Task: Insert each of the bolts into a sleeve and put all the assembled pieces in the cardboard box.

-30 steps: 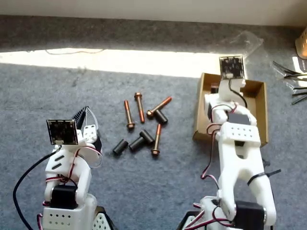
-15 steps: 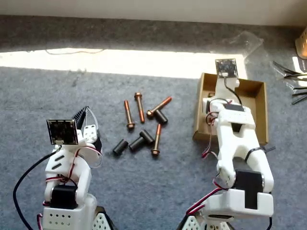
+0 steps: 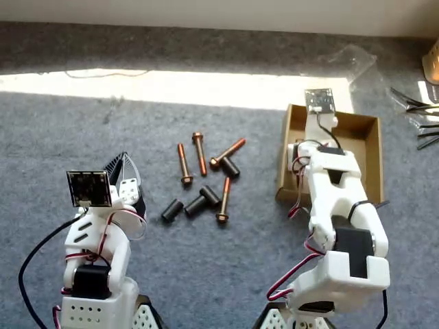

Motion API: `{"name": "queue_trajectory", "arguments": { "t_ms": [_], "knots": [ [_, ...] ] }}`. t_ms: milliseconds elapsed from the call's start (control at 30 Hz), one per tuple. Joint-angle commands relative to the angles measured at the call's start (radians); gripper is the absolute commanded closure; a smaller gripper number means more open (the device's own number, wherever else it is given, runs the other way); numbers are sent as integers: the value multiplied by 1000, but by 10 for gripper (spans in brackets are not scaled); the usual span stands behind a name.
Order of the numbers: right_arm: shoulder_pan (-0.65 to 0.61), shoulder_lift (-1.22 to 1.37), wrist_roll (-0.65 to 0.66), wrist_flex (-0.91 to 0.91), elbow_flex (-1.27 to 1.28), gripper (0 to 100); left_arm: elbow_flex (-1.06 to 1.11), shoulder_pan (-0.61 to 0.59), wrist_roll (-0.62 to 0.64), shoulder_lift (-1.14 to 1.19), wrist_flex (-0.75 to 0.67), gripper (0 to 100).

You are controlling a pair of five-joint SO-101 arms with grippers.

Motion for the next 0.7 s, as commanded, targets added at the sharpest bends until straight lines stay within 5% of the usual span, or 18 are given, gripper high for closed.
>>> {"name": "queue_trajectory", "arguments": {
  "t_ms": [0,667],
  "knots": [
    [12,-16,6,-41,-61,988,-13,-2,-3,-10,-26,989],
    [8,-18,11,-38,-59,875,-12,-4,-3,-10,-26,989]
  ]
}}
